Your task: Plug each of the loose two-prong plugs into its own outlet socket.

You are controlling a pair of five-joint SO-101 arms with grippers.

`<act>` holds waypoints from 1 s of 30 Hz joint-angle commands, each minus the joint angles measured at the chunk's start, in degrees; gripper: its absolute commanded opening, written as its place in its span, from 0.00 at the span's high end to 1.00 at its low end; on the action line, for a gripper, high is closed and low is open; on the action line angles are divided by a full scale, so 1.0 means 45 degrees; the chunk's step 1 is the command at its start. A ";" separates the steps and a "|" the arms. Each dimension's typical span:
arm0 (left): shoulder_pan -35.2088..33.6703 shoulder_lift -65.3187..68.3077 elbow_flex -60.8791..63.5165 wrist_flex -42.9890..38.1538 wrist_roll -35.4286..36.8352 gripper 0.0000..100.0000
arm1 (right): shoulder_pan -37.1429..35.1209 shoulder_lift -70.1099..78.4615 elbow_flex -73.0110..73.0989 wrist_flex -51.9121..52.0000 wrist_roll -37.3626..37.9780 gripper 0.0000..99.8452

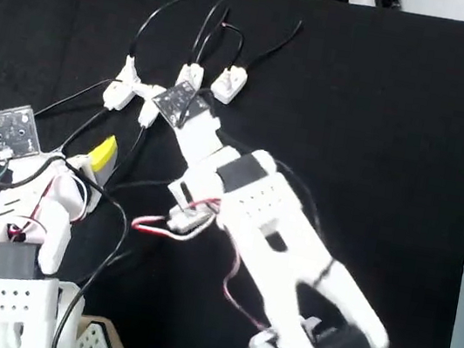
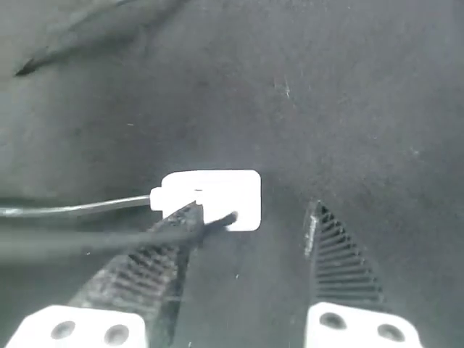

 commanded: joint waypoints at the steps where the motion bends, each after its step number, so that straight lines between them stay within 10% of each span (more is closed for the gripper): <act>1: -0.0127 -0.0098 -0.0107 -0.0274 -0.0020 0.71 | -0.0274 -0.2042 -0.0674 0.1309 -0.0195 0.84; 6: -0.0264 -0.0098 -0.0107 -0.0293 -0.0020 0.72 | -0.0254 -0.3389 0.0615 0.1602 -0.0996 0.99; 18: -0.1846 -0.0098 -0.0107 -0.0938 0.0098 0.77 | -0.0274 -0.3487 0.7258 -0.4513 -0.0918 0.98; 30: -0.1846 -0.0098 -0.0088 -0.0957 0.0098 0.77 | -0.0254 -0.0459 0.6437 -0.7346 -0.0977 0.98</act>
